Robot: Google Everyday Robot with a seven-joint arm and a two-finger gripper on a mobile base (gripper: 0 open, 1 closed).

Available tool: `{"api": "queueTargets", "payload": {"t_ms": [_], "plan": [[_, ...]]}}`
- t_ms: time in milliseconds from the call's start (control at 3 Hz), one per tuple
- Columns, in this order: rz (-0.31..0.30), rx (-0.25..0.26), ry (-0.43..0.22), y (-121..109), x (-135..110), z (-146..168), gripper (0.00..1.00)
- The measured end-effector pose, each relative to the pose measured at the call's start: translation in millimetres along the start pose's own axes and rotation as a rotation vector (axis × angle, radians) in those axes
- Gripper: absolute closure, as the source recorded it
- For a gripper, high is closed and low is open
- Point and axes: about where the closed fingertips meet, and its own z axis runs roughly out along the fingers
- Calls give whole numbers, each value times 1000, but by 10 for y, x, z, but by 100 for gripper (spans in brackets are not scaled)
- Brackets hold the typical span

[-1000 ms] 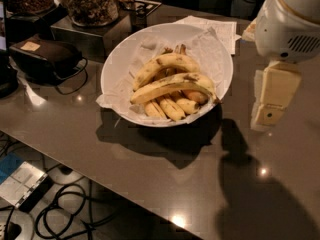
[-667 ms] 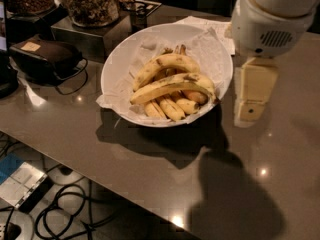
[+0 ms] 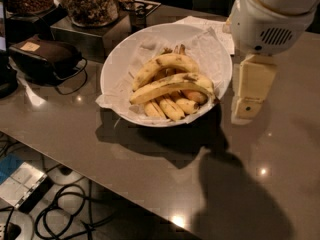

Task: Pick banana from white bowl

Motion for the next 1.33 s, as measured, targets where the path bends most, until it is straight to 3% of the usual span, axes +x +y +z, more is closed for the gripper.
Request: {"api": "queueTargets", "payload": {"t_ms": [333,1000,1333], "plan": [[-33,-21,-41,-64,-314,65,0],[-140,-63,-47,-245,-856,257,0],[-135,-78,-42,-345,-931,353,18]]}}
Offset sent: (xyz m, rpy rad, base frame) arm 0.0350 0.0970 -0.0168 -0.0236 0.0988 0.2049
